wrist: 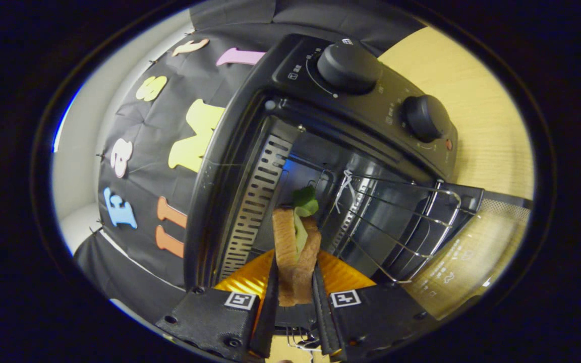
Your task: Open the toaster oven, put the food inside, and close the toaster oven door.
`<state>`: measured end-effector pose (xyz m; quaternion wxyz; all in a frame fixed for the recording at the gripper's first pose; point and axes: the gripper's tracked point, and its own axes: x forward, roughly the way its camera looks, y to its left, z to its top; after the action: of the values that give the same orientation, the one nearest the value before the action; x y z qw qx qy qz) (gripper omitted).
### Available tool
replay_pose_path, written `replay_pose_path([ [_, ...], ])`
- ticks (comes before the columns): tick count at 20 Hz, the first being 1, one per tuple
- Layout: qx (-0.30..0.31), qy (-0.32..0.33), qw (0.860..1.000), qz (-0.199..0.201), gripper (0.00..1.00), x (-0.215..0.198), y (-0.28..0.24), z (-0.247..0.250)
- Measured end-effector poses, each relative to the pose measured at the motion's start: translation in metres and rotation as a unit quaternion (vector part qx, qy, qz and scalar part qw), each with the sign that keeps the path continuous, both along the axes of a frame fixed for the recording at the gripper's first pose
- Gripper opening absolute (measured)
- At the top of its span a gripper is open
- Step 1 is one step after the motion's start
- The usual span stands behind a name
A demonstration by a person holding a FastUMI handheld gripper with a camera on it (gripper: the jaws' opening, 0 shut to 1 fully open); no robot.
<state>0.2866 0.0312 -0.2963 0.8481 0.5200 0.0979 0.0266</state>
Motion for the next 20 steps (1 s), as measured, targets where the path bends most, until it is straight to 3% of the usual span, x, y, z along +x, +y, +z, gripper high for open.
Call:
replay_pose_path([
  [4, -0.124, 0.016, 0.992, 0.026, 0.45, 0.003, 0.014, -0.011],
  [9, -0.217, 0.037, 0.973, 0.073, 0.66, -0.003, 0.022, -0.013],
  [13, -0.315, 0.056, 0.944, 0.083, 0.86, -0.007, 0.017, -0.016],
  [15, -0.381, 0.078, 0.918, 0.082, 0.95, -0.012, 0.007, -0.018],
  [17, -0.440, 0.095, 0.886, 0.109, 0.99, -0.016, 0.007, -0.025],
  [20, -0.540, 0.105, 0.822, 0.149, 1.00, -0.027, 0.007, -0.031],
])
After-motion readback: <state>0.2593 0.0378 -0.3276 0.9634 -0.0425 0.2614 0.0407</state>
